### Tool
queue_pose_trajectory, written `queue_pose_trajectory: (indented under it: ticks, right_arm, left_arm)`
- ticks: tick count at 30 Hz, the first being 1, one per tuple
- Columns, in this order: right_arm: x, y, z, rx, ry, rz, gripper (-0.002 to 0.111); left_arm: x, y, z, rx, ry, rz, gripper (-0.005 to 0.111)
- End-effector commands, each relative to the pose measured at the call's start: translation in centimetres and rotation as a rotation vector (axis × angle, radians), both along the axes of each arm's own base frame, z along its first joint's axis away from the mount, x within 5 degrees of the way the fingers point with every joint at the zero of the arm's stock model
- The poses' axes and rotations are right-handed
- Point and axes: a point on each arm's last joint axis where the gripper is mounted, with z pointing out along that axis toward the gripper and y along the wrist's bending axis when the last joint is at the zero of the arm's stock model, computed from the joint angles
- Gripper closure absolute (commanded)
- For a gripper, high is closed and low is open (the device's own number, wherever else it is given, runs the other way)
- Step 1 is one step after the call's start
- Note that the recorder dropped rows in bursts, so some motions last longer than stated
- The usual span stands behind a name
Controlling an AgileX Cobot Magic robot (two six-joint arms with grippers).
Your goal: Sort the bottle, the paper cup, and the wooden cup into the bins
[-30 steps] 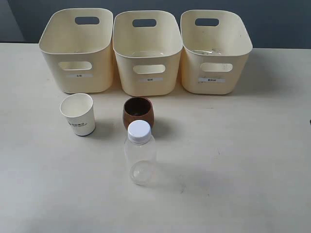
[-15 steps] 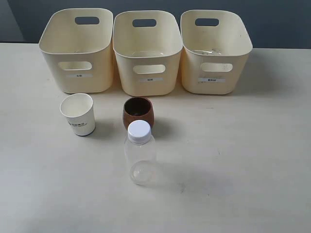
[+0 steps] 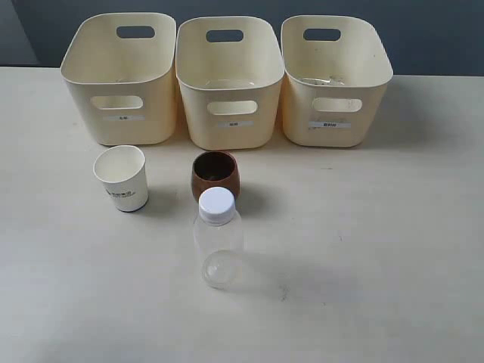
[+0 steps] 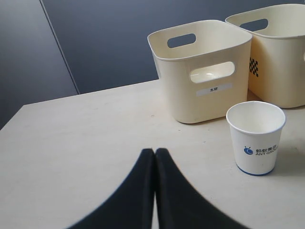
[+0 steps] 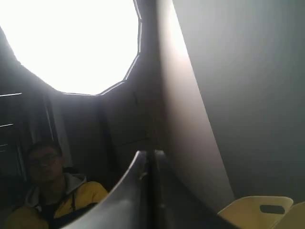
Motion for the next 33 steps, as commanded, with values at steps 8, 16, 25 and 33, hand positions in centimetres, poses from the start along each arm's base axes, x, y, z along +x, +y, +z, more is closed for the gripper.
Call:
queue_pose_trajectory:
  ticks: [8, 16, 25, 33]
  right_arm:
    - [7.0, -0.1, 2.8, -0.043, 0.183, 0.082, 0.109]
    - [11.7, 1.7, 2.4, -0.131, 0.273, 0.158, 0.109]
    - [14.9, 9.2, -1.7, -0.46, 0.269, 0.189, 0.109]
    - [16.1, 12.1, -6.2, -0.72, 0.278, 0.141, 0.109]
  left_arm:
    - [0.0, 0.0, 0.0, -0.005, -0.004, -0.003, 0.107]
    - [0.0, 0.0, 0.0, -0.005, -0.004, -0.003, 0.107]
    - [0.0, 0.0, 0.0, -0.005, -0.004, -0.003, 0.107]
    - [0.0, 0.0, 0.0, -0.005, -0.004, -0.003, 0.107]
